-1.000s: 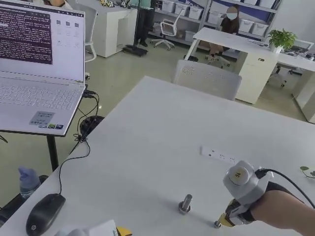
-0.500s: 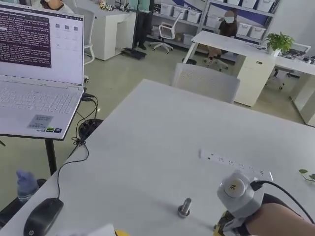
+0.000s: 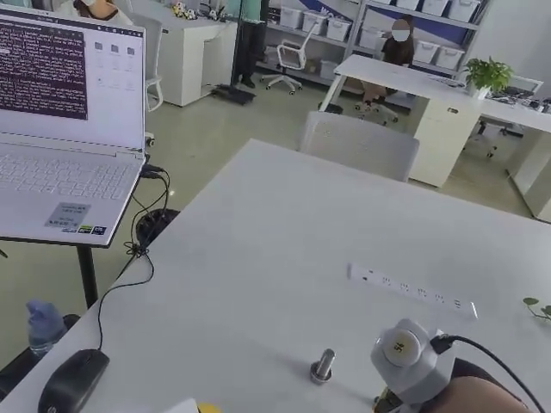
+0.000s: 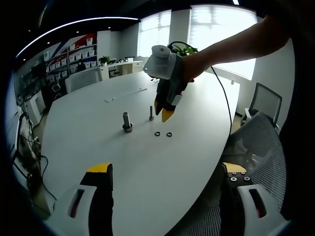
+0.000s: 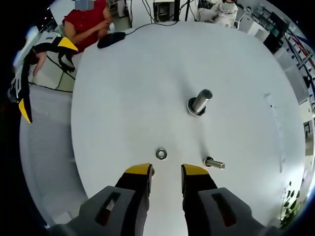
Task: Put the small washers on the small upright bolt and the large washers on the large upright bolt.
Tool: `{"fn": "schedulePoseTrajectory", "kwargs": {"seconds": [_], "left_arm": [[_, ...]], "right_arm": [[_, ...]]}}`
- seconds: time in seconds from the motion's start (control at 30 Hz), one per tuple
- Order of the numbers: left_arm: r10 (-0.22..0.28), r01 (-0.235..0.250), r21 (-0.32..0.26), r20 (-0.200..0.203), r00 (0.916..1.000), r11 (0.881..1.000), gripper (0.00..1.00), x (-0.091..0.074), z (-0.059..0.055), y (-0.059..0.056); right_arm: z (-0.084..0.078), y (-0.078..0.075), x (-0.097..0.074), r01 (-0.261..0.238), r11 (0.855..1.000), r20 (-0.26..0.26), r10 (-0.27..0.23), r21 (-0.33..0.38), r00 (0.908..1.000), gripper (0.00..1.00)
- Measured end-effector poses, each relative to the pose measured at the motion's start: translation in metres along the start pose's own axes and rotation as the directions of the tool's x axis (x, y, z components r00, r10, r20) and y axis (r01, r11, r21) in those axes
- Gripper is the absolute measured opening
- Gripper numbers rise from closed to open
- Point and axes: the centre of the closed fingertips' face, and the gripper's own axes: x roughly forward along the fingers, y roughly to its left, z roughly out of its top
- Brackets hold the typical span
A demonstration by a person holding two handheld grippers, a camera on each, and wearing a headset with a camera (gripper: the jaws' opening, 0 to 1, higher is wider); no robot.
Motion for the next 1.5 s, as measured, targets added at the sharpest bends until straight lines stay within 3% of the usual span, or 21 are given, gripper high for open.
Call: {"fn": "schedulePoseTrajectory", "kwargs": {"seconds": [0.3,0.57,0.77,1.5], "left_arm": [[-0.005,0.005,-0.012,-0.018,0.9998,1.000,0.90,0.003,-0.007,0.002],[-0.013,0.013,-0.015,-0.016,0.9998,1.000,0.89,0.005,-0.006,0.003],[-0.020,0.020,-0.017,-0.019,0.9996,1.000,0.88,0.007,-0.008,0.005],[-0.031,0.030,-0.024,-0.026,0.9992,0.999,0.87,0.010,-0.011,0.003]], "right_arm": [[-0.004,0.001,0.017,-0.011,0.999,0.002,0.011,0.030,0.9999,0.25],[0.001,0.004,0.032,-0.014,0.999,0.017,0.014,0.037,0.9998,0.25],[-0.004,0.004,0.044,-0.011,0.999,-0.001,0.011,0.045,0.9999,0.25],[-0.004,0.003,0.052,0.024,0.998,0.007,-0.024,0.065,0.9997,0.23]]}}
